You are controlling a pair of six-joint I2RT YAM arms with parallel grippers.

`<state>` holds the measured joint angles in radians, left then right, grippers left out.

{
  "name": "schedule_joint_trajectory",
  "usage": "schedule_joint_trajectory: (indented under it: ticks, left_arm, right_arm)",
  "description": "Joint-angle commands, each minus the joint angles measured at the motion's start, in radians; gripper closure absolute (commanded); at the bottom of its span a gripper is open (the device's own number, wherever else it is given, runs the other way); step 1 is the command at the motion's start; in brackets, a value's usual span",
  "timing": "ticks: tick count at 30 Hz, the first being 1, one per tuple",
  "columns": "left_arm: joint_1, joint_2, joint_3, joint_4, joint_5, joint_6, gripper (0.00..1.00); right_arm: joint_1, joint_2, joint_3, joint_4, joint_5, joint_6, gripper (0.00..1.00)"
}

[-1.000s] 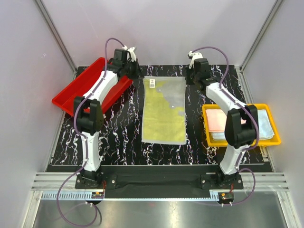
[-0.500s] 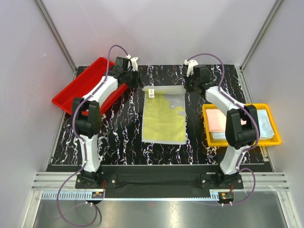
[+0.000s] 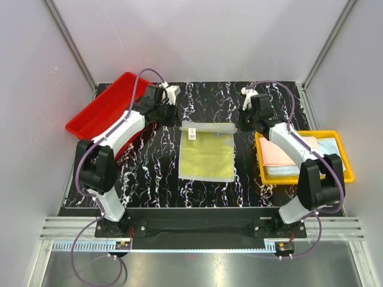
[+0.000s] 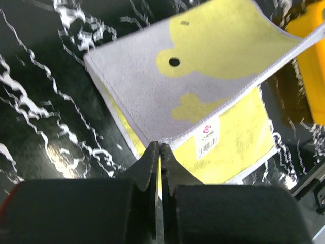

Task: Fold and stack the towels
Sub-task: Fold the towel

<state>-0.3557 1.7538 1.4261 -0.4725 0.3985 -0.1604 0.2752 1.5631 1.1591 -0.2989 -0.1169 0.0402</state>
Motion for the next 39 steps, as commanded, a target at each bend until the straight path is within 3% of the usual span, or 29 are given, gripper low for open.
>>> schedule_joint_trajectory:
  ticks: [1, 7, 16, 20, 27, 33, 39]
  left_arm:
    - [-0.006, -0.054, -0.055, -0.006, -0.108, 0.045, 1.00]
    - [-0.020, -0.089, -0.104, -0.034, -0.072, 0.042, 1.00]
    - [-0.040, -0.174, -0.116, -0.097, -0.078, -0.001, 1.00]
    - [-0.045, -0.178, -0.220, -0.083, -0.026, -0.046, 1.00]
    - [-0.077, -0.206, -0.371, -0.032, -0.070, -0.105, 1.00]
    - [-0.101, -0.235, -0.409, 0.011, -0.073, -0.159, 1.00]
    - [-0.112, -0.295, -0.348, -0.046, -0.112, -0.197, 1.00]
  right_arm:
    - [-0.002, -0.060, -0.073, -0.078, -0.018, 0.081, 1.00]
    - [0.002, -0.107, -0.159, -0.069, -0.079, 0.153, 1.00]
    - [0.012, -0.190, -0.084, -0.224, -0.056, 0.204, 1.00]
    - [0.044, -0.238, -0.206, -0.183, -0.089, 0.263, 1.00]
    - [0.068, -0.229, -0.348, -0.160, -0.049, 0.331, 1.00]
    - [0.067, -0.247, -0.315, -0.192, -0.027, 0.317, 1.00]
    - [0.076, -0.311, -0.248, -0.290, 0.034, 0.319, 1.00]
